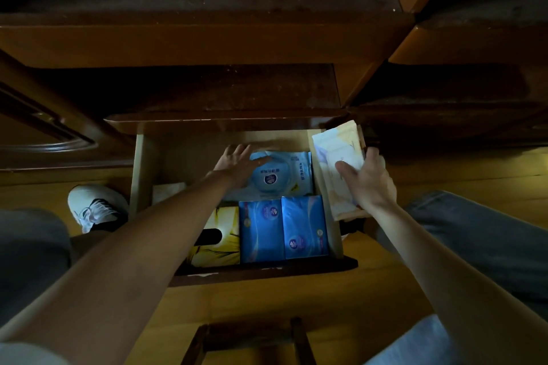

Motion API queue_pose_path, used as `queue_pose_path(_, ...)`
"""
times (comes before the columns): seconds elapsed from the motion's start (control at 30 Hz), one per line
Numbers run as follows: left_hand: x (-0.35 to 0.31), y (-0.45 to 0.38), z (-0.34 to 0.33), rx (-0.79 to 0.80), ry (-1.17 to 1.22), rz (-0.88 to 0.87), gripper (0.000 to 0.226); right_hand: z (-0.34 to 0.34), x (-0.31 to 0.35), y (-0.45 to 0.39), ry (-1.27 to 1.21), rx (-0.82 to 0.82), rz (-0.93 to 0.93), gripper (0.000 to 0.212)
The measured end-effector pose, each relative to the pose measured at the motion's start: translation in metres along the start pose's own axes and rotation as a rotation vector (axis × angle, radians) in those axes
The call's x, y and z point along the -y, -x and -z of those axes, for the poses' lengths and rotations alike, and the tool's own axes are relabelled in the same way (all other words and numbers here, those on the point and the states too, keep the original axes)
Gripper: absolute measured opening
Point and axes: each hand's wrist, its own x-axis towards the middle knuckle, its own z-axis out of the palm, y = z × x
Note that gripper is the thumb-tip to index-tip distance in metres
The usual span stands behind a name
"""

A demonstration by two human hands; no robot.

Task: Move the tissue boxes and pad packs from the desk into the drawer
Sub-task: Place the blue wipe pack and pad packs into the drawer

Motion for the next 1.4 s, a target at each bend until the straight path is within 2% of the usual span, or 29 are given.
queue_pose_path(0.07,-0.006,0.002,-0.001,-0.052,0.163,0.063,0.088,0.005,-0.002,-0.004,0.092,-0.018,0.146,0.05)
queue_pose_path(0.17,0.0,0.017,0.002,-0.158,0.587,0.326,0.076,0.004,0.01,-0.003,0.307,0.021,0.43,0.045)
queue_pose_path(0.2,0.007,0.024,0.001,-0.204,0.658,0.398,0.07,0.001,0.019,-0.004,0.389,0.021,0.528,0.046)
queue_pose_path(0.3,0.027,0.05,-0.007,-0.227,0.728,0.504,0.054,-0.012,0.057,-0.008,0.534,0.056,0.746,0.05)
queue_pose_path(0.43,0.035,0.072,-0.017,-0.285,0.833,0.544,0.039,-0.041,0.111,-0.017,0.596,0.229,0.841,0.051)
queue_pose_path(0.53,0.033,0.075,-0.014,-0.354,0.875,0.537,0.028,-0.071,0.134,-0.026,0.534,0.473,0.781,0.054)
queue_pose_path(0.6,0.029,0.076,-0.009,-0.352,0.918,0.55,0.029,-0.089,0.136,-0.037,0.536,0.615,0.684,0.056)
queue_pose_path(0.7,0.018,0.074,-0.007,-0.251,0.903,0.563,0.039,-0.111,0.123,-0.05,0.674,0.749,0.503,0.083)
queue_pose_path(0.77,0.011,0.07,-0.008,-0.141,0.908,0.51,0.044,-0.121,0.113,-0.054,0.608,0.712,0.419,0.09)
queue_pose_path(0.87,0.002,0.061,-0.009,-0.009,0.967,0.444,0.043,-0.133,0.103,-0.055,0.637,0.55,0.467,0.081)
queue_pose_path(0.97,0.0,0.054,-0.013,-0.031,1.066,0.495,0.038,-0.143,0.098,-0.055,0.54,0.513,0.416,0.074)
queue_pose_path(1.03,0.001,0.053,-0.015,-0.027,1.088,0.505,0.035,-0.147,0.095,-0.055,0.501,0.445,0.462,0.062)
queue_pose_path(1.17,-0.003,0.051,-0.017,-0.016,1.027,0.517,0.029,-0.147,0.09,-0.052,0.473,0.45,0.539,0.034)
queue_pose_path(1.27,-0.009,0.051,-0.019,-0.043,0.972,0.597,0.035,-0.143,0.088,-0.05,0.526,0.416,0.56,0.013)
queue_pose_path(1.33,-0.01,0.051,-0.02,-0.093,1.013,0.688,0.035,-0.141,0.087,-0.05,0.553,0.394,0.6,0.02)
queue_pose_path(1.4,-0.009,0.052,-0.02,-0.105,1.011,0.695,0.029,-0.141,0.083,-0.048,0.561,0.38,0.651,0.043)
